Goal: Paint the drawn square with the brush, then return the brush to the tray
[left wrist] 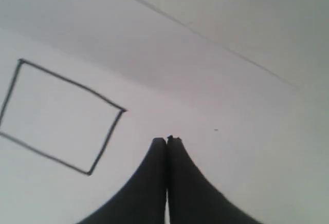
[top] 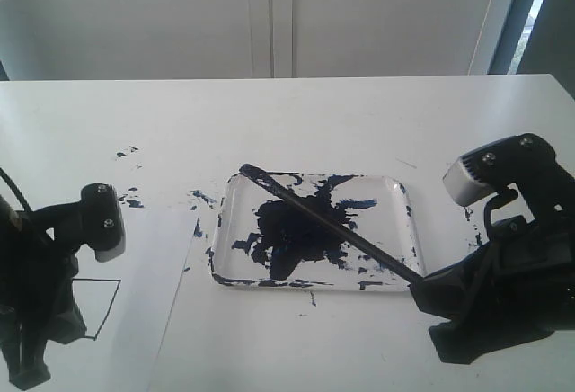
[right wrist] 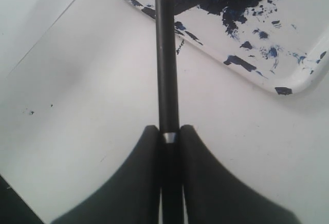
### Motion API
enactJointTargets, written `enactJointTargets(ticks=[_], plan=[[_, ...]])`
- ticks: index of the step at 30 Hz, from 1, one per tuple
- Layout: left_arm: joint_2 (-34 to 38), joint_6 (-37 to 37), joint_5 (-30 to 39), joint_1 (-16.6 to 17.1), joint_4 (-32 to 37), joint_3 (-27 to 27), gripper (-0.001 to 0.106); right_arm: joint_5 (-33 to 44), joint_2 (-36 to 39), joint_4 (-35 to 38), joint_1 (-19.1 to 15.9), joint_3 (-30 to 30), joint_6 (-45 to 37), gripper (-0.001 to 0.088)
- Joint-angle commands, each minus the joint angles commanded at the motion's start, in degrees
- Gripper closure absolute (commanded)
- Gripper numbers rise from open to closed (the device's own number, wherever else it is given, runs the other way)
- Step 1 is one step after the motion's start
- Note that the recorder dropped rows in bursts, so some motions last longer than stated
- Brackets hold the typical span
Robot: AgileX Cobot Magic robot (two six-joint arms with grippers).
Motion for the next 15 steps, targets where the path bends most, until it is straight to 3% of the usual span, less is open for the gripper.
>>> enactJointTargets(ticks=[2,3,5,6,11,15], plan=[[0.0,-5.8,0.8,0.0,5.1,0.0,0.09,0.0,0.0,0.0,0.0,0.0,0.0,0.0868],[0.0,-8.1,1.7,0.0,6.9,0.1,0.076,0.0,0.0,0.0,0.0,0.0,0.0,0.0868],[0.0,-11.0,1.5,0.0,7.5,1.1,0.059,0.0,0.0,0.0,0.0,0.0,0.0,0.0868],[0.0,-12.0,0.7,0.0,7.5,2.0,0.055,0.0,0.0,0.0,0.0,0.0,0.0,0.0868],[-2.0,-15.1,-3.8,0.0,7.4,6.4,0.055,0.1,0.0,0.0,0.0,0.0,0.0,0.0868],[-9.4,-15.2,-4.3,0.0,7.5,7.1,0.055,0.1,0.0,0.0,0.0,0.0,0.0,0.0868]])
